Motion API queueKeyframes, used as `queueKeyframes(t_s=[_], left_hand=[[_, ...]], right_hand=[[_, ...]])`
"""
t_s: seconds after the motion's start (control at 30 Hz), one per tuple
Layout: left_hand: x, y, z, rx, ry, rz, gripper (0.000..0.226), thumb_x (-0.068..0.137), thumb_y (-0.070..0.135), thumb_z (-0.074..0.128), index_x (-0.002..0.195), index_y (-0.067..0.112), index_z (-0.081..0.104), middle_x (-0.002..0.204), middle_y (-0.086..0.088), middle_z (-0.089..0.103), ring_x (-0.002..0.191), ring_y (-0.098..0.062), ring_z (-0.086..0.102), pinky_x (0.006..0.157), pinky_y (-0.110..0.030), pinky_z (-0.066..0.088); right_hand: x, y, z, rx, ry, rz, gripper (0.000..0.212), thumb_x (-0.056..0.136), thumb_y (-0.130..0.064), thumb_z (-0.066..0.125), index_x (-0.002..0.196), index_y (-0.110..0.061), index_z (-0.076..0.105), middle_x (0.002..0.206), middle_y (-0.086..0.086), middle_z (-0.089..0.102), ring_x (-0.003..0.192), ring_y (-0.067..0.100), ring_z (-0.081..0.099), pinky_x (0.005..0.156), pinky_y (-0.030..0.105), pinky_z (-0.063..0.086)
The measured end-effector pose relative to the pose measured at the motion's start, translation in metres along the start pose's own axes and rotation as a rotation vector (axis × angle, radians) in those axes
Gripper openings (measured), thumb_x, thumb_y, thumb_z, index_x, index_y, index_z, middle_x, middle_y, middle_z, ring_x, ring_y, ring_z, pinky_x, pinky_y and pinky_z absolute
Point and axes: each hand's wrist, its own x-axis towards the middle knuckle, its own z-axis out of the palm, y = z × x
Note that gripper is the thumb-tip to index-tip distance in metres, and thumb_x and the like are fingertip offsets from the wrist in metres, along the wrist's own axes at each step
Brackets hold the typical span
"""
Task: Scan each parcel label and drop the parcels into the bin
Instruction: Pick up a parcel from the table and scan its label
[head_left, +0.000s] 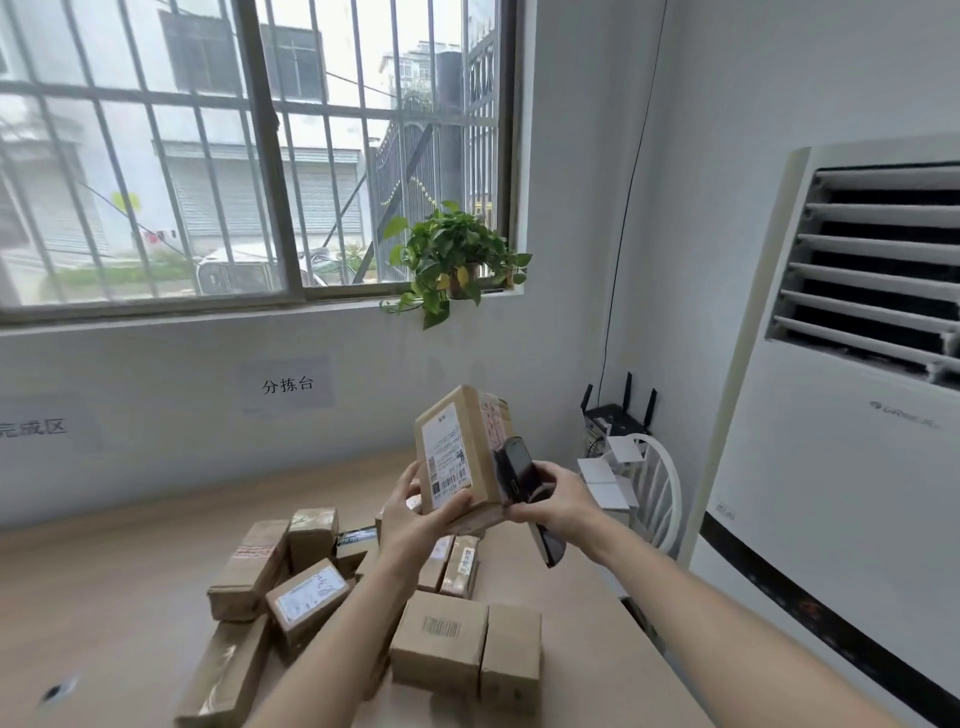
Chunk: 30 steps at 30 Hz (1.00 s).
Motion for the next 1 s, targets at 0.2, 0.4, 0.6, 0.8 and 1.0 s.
queueKeyframes(t_s=[0.2, 0.4, 0.6, 0.8, 1.0], left_hand=[[0.001, 0.0, -0.005, 0.067, -0.008, -0.011, 0.072, 0.062, 0.033, 0.094, 0.12, 0.023, 0.052, 0.116, -0.006, 0.062, 0.099, -0.016, 0.068, 0.068, -0.022, 0.057], [0.001, -0.001, -0.015, -0.007, 0.01, -0.041, 0.088, 0.059, 0.028, 0.094, 0.132, 0.027, 0.046, 0.117, -0.003, 0.062, 0.105, -0.016, 0.064, 0.078, -0.028, 0.054], [0.003, -0.001, -0.024, -0.097, -0.031, -0.094, 0.089, 0.072, 0.022, 0.086, 0.144, 0.036, 0.036, 0.12, -0.007, 0.068, 0.106, -0.019, 0.067, 0.076, -0.026, 0.048], [0.004, 0.004, -0.035, -0.08, -0.018, -0.111, 0.088, 0.063, 0.045, 0.091, 0.133, 0.059, 0.039, 0.124, -0.006, 0.064, 0.109, -0.023, 0.066, 0.084, -0.037, 0.052], [0.001, 0.007, -0.038, -0.17, -0.03, -0.108, 0.086, 0.073, 0.03, 0.084, 0.14, 0.053, 0.035, 0.121, -0.004, 0.064, 0.103, -0.025, 0.068, 0.077, -0.044, 0.058]], right_hand=[[0.001, -0.002, -0.004, 0.021, -0.082, -0.009, 0.047, 0.073, -0.02, 0.092, 0.113, -0.022, 0.068, 0.105, 0.0, 0.072, 0.103, 0.018, 0.068, 0.086, 0.03, 0.056], [0.006, -0.006, -0.004, 0.036, -0.184, 0.04, 0.069, 0.075, -0.022, 0.092, 0.135, -0.022, 0.06, 0.125, 0.002, 0.067, 0.114, 0.018, 0.063, 0.079, 0.019, 0.053], [0.014, -0.018, -0.002, 0.068, -0.198, 0.03, 0.053, 0.075, -0.01, 0.089, 0.121, -0.022, 0.066, 0.116, 0.004, 0.072, 0.105, 0.018, 0.07, 0.073, 0.018, 0.055], [0.017, -0.022, 0.003, 0.098, -0.268, 0.042, 0.049, 0.079, -0.003, 0.085, 0.115, -0.026, 0.062, 0.117, 0.009, 0.073, 0.103, 0.017, 0.071, 0.071, 0.019, 0.057], [0.018, -0.026, 0.011, 0.097, -0.284, 0.038, 0.062, 0.072, -0.009, 0.089, 0.126, -0.021, 0.061, 0.118, 0.008, 0.073, 0.11, 0.023, 0.07, 0.093, 0.037, 0.059]])
